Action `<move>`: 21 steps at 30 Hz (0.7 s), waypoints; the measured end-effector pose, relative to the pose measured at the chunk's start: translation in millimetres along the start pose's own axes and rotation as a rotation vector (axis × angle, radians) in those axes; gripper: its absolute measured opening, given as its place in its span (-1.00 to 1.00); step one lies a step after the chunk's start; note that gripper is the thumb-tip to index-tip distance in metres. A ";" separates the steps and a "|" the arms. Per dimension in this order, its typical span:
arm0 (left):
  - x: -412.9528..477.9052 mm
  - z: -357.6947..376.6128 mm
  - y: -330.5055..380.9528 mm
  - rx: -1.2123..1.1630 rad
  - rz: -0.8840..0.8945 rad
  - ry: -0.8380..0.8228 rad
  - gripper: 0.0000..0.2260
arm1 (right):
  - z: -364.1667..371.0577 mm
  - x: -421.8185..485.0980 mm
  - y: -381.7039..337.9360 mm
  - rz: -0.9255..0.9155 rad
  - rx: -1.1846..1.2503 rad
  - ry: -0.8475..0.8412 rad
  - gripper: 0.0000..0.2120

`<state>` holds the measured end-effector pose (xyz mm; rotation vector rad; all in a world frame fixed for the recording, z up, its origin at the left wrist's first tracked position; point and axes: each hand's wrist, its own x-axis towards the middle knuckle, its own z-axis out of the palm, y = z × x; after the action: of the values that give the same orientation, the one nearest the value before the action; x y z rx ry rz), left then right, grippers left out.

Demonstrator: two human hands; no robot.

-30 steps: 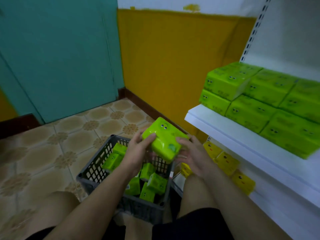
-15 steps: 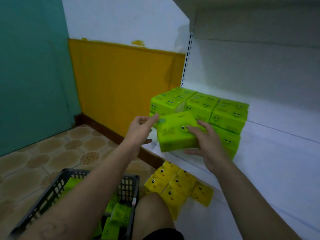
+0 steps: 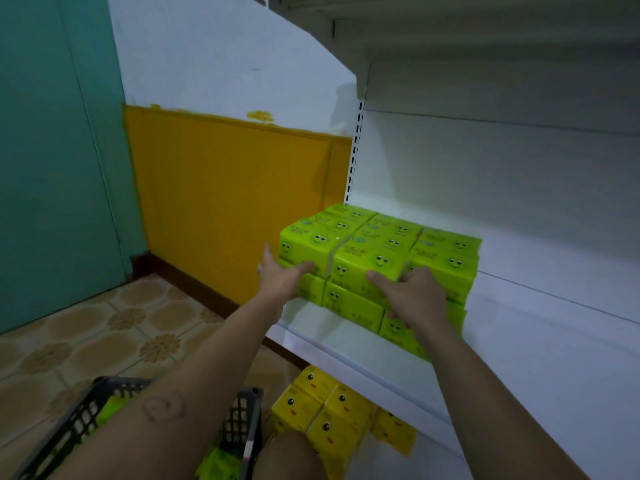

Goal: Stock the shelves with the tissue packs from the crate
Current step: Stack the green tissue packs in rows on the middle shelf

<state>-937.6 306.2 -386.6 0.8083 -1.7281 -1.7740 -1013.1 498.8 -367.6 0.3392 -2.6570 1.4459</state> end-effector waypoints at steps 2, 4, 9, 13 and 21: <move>2.2 -1.5 0.9 -0.003 0.006 -0.078 -0.16 | -1.2 -3.2 -0.4 -0.070 -0.135 0.020 -0.50; 4.7 -2.3 0.5 0.005 0.026 -0.125 -0.27 | -0.2 -3.7 -3.9 -0.079 -0.183 0.016 -0.51; 6.6 -15.0 1.1 0.008 0.046 -0.108 -0.30 | -5.7 -6.5 -9.5 -0.003 -0.074 -0.030 -0.42; 0.9 -35.8 -7.9 0.069 0.092 -0.086 -0.34 | -6.5 -31.5 -28.5 -0.217 0.117 0.273 -0.62; -22.5 -125.2 -70.8 0.230 0.129 0.079 -0.49 | 138.1 -108.2 -38.3 -0.520 0.002 -0.458 -0.81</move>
<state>-828.2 240.2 -456.4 0.8286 -1.9093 -1.4591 -896.1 379.0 -432.2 1.3877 -2.5675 1.3120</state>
